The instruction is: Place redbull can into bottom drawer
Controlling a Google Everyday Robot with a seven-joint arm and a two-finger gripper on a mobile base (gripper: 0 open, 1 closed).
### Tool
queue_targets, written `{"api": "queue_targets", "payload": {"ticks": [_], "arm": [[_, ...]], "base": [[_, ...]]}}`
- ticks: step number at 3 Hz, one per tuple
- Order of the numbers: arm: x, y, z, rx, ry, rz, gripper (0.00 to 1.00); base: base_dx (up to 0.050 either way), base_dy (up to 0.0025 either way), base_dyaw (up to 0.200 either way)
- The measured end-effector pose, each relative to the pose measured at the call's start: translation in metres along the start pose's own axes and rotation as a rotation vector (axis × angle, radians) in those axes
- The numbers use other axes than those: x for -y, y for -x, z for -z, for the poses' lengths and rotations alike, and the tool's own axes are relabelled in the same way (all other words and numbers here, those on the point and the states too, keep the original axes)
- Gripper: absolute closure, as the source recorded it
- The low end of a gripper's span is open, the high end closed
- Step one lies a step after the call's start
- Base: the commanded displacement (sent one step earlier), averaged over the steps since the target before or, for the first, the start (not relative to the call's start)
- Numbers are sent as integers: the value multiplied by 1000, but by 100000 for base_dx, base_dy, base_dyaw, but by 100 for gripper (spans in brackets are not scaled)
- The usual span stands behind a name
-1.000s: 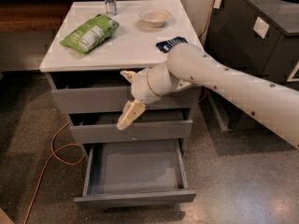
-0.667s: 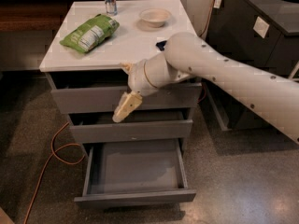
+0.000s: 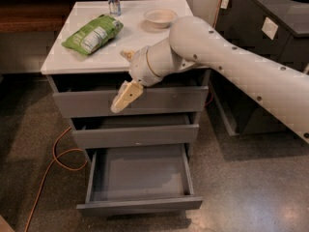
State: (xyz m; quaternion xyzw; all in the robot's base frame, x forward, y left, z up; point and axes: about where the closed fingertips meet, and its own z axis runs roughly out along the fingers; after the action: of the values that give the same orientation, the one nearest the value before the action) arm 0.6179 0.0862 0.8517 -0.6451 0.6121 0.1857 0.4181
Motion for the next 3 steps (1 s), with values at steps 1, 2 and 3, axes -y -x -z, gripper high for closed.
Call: {"api": "queue_targets", "payload": {"ticks": [1,2,3], "arm": [[6,7,6,53,-1,-44,0],[17,16,17,106,-19,-86,0],[40,28,29,131,-57,-107,0]], "base": [[0,0,0],[0,0,0],[0,0,0]]}}
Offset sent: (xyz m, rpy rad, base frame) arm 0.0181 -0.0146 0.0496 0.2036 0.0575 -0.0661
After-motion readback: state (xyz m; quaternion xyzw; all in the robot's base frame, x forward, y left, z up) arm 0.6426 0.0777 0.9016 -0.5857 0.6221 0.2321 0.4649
